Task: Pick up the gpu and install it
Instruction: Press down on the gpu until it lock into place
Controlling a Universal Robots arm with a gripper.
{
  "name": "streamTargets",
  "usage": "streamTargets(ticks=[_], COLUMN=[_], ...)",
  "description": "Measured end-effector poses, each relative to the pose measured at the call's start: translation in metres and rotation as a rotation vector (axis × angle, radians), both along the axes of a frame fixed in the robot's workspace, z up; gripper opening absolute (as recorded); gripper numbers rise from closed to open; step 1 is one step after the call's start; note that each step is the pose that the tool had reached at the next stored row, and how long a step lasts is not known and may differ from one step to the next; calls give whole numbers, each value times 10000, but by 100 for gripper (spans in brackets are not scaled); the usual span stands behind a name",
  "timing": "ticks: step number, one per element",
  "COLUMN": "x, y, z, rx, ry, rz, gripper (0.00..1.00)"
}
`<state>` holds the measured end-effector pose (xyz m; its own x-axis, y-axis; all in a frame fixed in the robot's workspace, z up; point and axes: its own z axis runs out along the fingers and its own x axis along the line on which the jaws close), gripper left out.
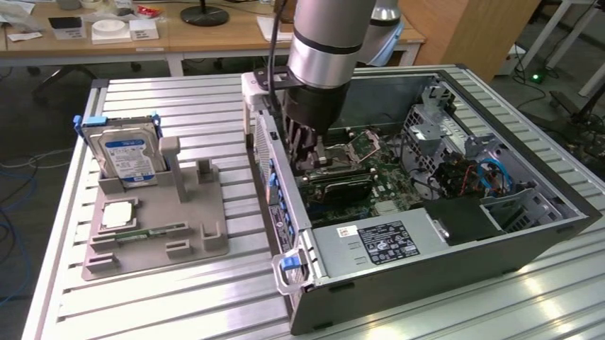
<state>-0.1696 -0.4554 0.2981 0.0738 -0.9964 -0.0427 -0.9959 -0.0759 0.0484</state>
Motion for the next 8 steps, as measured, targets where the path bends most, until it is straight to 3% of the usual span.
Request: streamTargets(ticks=[8], x=[-32], y=[-13], z=[-13], rx=[-5], ry=[3], rz=[143], gripper=[11])
